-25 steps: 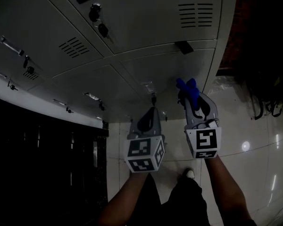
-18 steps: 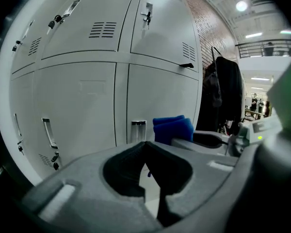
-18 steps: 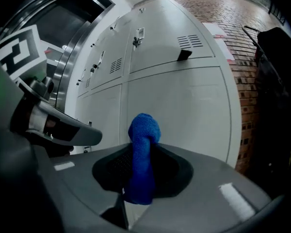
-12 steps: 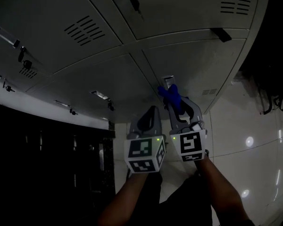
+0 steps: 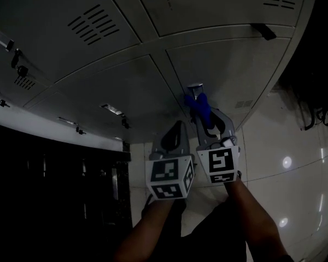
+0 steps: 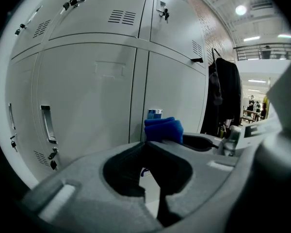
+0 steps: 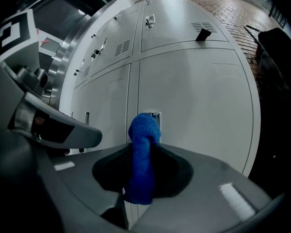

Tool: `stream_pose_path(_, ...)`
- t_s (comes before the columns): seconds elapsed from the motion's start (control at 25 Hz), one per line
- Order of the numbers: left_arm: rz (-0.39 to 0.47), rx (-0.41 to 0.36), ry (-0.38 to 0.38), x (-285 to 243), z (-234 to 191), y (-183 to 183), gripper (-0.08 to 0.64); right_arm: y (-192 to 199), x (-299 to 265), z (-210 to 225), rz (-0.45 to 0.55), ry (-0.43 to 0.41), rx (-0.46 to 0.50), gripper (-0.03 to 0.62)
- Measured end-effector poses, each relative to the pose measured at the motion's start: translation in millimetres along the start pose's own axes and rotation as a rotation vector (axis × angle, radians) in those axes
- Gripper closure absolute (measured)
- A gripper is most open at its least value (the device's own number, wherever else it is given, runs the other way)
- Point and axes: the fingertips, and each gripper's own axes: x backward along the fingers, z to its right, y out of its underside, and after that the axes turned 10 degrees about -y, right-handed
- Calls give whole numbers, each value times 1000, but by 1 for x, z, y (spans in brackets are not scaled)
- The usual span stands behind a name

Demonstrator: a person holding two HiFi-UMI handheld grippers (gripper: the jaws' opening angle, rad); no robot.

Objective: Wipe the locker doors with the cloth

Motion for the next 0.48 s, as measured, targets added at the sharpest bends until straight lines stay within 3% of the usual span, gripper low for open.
stream_pose_path(0.48, 4, -5, 1, 1, 64, 7, 557, 17, 52, 71, -2, 45, 12, 509)
